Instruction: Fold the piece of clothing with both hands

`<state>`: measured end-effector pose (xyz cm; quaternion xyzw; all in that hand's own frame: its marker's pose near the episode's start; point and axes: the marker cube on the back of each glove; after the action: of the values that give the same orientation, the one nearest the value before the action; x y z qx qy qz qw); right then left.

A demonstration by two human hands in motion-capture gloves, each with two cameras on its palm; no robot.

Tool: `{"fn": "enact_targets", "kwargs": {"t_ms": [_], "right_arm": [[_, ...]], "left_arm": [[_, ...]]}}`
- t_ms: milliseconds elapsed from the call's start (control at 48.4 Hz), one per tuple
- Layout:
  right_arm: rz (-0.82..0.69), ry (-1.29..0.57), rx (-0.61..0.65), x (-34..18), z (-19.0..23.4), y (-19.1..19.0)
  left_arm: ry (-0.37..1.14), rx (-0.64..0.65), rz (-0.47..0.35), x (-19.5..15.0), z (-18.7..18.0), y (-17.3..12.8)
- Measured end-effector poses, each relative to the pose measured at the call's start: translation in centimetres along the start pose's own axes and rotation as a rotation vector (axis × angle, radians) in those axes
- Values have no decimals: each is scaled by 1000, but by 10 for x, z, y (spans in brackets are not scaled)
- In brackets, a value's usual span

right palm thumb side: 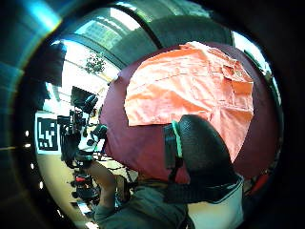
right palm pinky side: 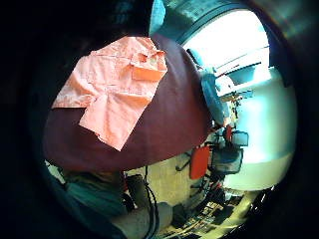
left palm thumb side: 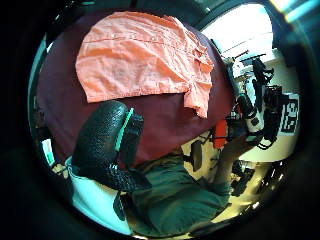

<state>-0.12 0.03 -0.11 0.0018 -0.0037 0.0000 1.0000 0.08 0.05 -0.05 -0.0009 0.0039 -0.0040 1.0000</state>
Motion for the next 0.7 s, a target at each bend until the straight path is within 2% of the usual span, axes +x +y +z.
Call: {"fn": "enact_targets", "kwargs": {"t_ms": [331,496,703], "right_arm": [[10,-9,-32,-4,1,2],[-5,-3,-37,-2,3,4],[-29,-107,-53,11,3,11]], "left_arm": [[20,-52,-7,-5,14,0],[4,-64,-18,-4,8,5],[31,46,5,-4,8,-3]]}}
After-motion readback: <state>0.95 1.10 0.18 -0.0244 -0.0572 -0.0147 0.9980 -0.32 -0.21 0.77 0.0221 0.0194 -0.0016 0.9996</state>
